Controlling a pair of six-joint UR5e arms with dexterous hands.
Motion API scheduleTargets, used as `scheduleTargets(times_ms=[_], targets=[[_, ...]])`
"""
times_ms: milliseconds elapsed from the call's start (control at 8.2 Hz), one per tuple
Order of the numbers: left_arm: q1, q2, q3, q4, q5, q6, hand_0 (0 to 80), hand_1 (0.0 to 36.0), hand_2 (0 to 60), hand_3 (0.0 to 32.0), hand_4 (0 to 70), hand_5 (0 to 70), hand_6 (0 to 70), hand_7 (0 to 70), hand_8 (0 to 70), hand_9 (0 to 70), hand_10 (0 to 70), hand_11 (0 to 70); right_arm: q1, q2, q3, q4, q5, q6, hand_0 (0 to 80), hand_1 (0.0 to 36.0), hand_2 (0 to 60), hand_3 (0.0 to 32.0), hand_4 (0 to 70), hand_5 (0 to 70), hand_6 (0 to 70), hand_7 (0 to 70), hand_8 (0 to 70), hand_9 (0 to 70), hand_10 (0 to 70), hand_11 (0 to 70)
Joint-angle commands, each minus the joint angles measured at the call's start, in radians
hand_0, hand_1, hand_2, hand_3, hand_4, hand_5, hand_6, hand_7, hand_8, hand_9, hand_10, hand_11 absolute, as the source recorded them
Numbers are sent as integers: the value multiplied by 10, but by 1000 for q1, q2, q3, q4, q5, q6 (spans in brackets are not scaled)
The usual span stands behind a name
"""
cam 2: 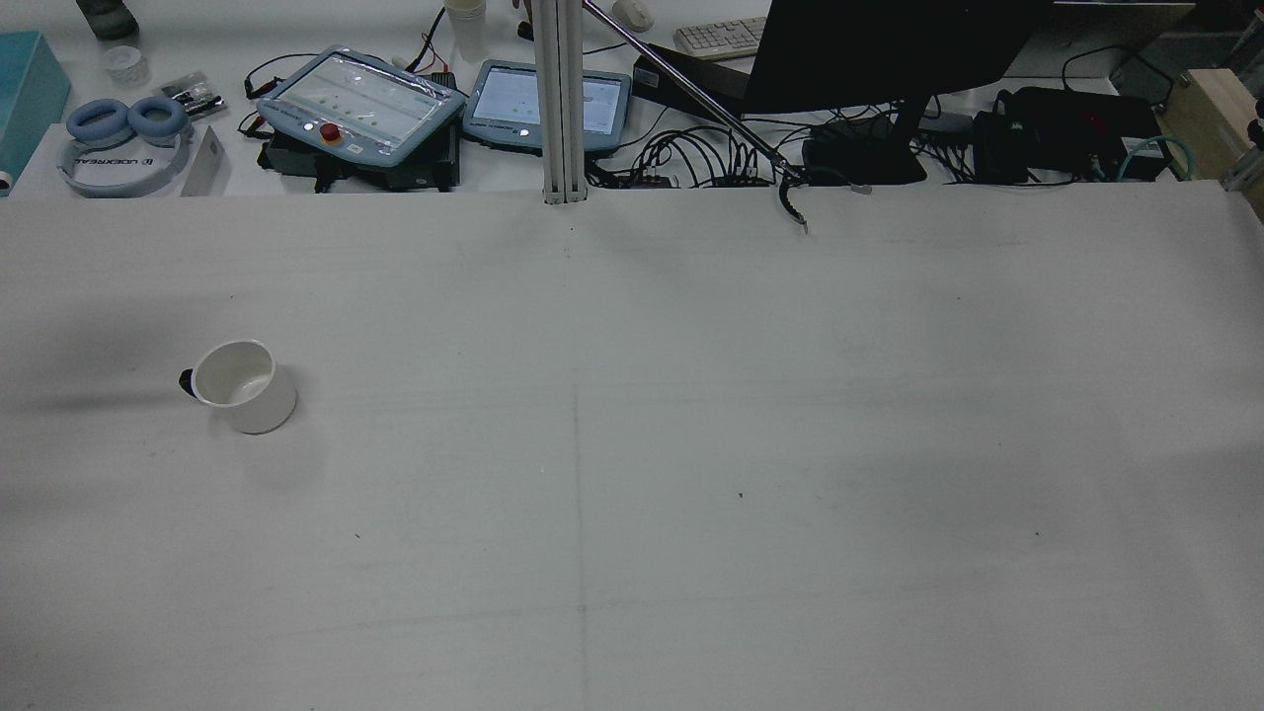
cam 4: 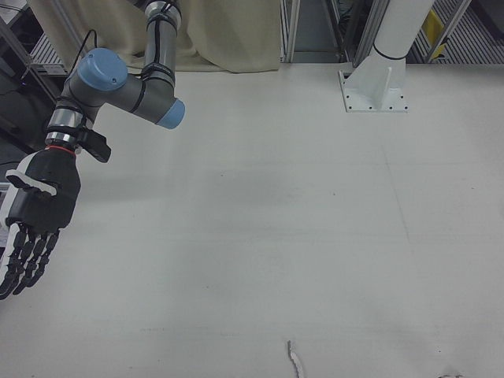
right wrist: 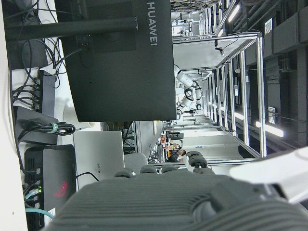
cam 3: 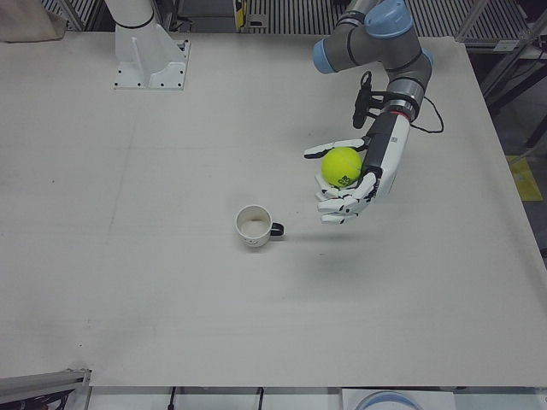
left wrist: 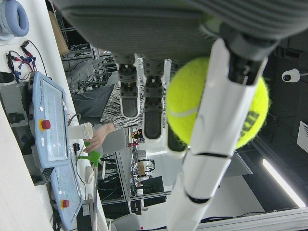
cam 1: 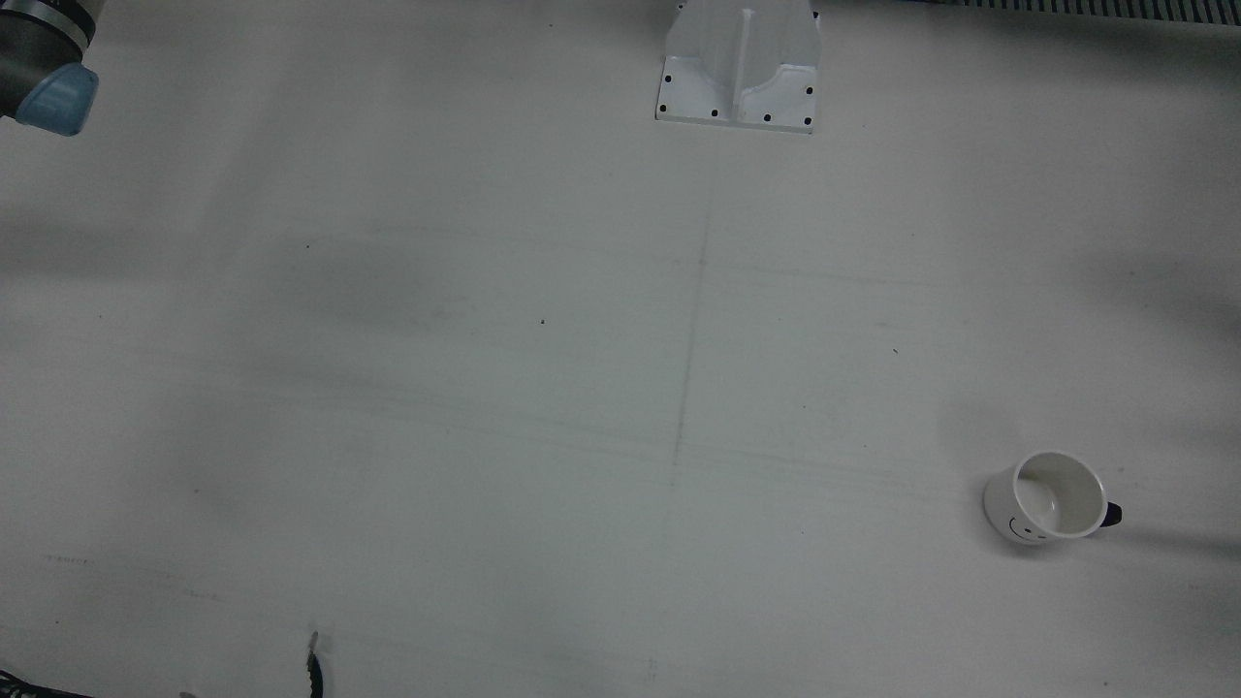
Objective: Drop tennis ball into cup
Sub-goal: 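Carry the yellow tennis ball in the left hand toward the white cup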
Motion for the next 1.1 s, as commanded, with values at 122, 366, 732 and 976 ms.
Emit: scheduleTargets(times_ms=[122, 366, 732, 976], targets=[[6, -5, -8, 2, 0, -1, 800, 311, 77, 0, 212, 249, 700, 616, 382, 443, 171, 281, 0, 0, 0, 1, 0, 0, 0, 0, 0, 0, 0, 0, 0, 0, 0, 0, 0, 0], [58, -25, -7, 15, -11, 3, 800, 311, 77, 0, 212, 250, 700, 620, 388, 447, 177, 289, 0, 1, 0, 0, 0, 0, 0, 0, 0, 0, 0, 0, 0, 0, 0, 0, 0, 0], [200, -79, 10, 38, -109, 25, 800, 296, 77, 0, 215, 245, 700, 611, 378, 444, 174, 284, 0, 1, 0, 0, 0, 0, 0, 0, 0, 0, 0, 0, 0, 0, 0, 0, 0, 0], [211, -85, 24, 23, -115, 63, 800, 287, 73, 0, 211, 243, 700, 610, 382, 443, 177, 287, 0, 0, 0, 0, 0, 0, 0, 0, 0, 0, 0, 0, 0, 0, 0, 0, 0, 0]])
